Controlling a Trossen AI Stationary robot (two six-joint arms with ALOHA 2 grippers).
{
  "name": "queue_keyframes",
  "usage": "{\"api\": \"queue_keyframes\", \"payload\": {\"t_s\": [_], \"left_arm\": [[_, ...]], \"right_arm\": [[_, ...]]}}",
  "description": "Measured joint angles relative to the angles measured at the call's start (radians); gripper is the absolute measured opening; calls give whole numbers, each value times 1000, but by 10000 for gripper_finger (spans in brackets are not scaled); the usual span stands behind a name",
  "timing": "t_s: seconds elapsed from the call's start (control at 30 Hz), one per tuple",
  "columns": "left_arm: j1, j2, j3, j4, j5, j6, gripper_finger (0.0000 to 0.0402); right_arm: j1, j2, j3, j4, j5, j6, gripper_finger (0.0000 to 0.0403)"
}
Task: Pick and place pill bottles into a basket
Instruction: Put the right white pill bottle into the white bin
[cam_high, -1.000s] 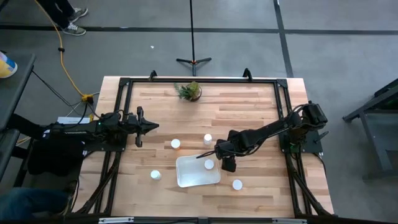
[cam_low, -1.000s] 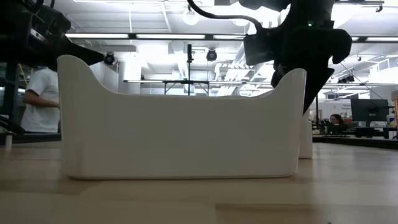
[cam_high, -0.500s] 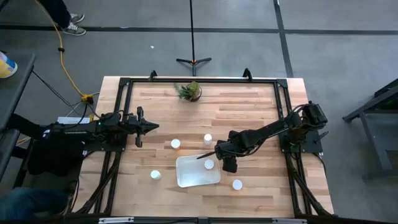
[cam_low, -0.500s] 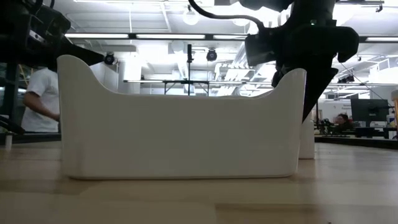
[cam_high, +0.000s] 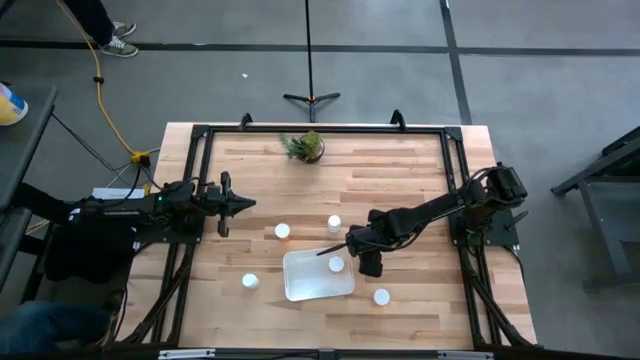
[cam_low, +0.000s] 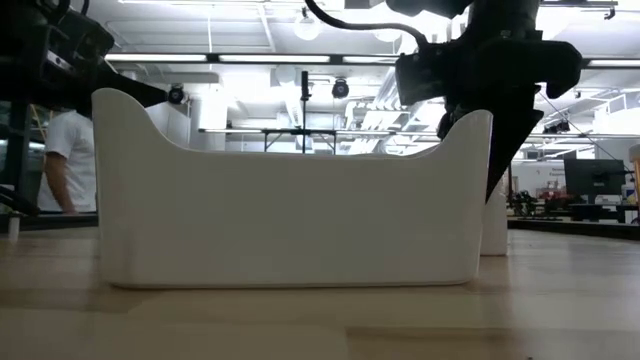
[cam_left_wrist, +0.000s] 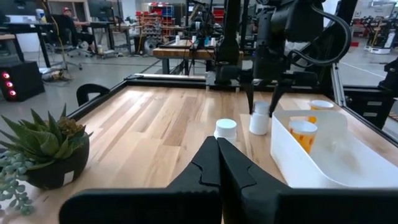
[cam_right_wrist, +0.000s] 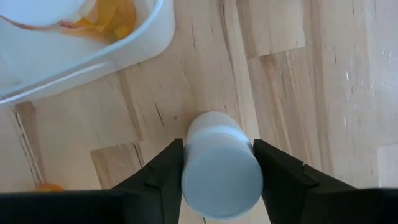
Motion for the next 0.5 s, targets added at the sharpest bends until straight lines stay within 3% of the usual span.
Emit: {"api": "queue_keyframes", "payload": {"t_s": [0.27, 0.5], "left_arm": [[0, 0, 0, 1, -3, 0, 45], [0, 0, 0, 1, -3, 5, 22]], "right_arm": [[0, 2, 57, -83, 19, 39, 158], [0, 2, 200, -157, 64, 34, 153]]}}
